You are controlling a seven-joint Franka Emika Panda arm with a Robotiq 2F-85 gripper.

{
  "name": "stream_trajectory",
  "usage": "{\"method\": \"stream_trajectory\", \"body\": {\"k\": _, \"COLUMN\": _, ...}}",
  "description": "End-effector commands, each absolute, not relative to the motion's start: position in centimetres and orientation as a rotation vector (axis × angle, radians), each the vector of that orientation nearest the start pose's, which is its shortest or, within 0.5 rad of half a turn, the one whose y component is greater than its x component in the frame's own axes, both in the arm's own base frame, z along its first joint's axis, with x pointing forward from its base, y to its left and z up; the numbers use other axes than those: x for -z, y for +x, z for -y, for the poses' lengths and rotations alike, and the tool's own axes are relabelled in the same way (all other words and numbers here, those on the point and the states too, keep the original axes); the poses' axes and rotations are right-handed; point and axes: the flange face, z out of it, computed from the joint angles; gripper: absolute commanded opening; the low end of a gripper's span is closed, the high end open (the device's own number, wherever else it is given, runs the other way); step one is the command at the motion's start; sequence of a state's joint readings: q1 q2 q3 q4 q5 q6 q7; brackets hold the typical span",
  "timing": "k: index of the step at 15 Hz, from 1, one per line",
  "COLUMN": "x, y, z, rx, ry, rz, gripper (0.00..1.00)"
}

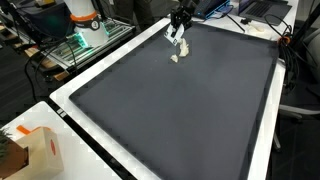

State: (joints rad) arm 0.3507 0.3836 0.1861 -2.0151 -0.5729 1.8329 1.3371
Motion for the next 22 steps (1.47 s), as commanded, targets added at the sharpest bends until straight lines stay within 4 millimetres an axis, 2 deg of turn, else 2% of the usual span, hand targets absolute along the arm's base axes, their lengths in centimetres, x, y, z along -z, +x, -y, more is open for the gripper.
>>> {"method": "stream_trajectory", "body": {"k": 1, "x": -23.1, "y": 49.2, "z": -24.0, "rx": -0.035, "ry": 2.357, "rz": 0.576, "gripper": 0.01}}
{"method": "stream_trajectory", "body": {"k": 13, "x": -23.4, "y": 49.2, "z": -23.8, "rx": -0.087, "ry": 2.355, "rz": 0.511, "gripper": 0.01}}
{"method": "stream_trajectory", "body": {"k": 22, "x": -24.4, "y": 48.5, "z": -23.6, "rx": -0.181, "ry": 2.347, "rz": 0.425, "gripper": 0.01}}
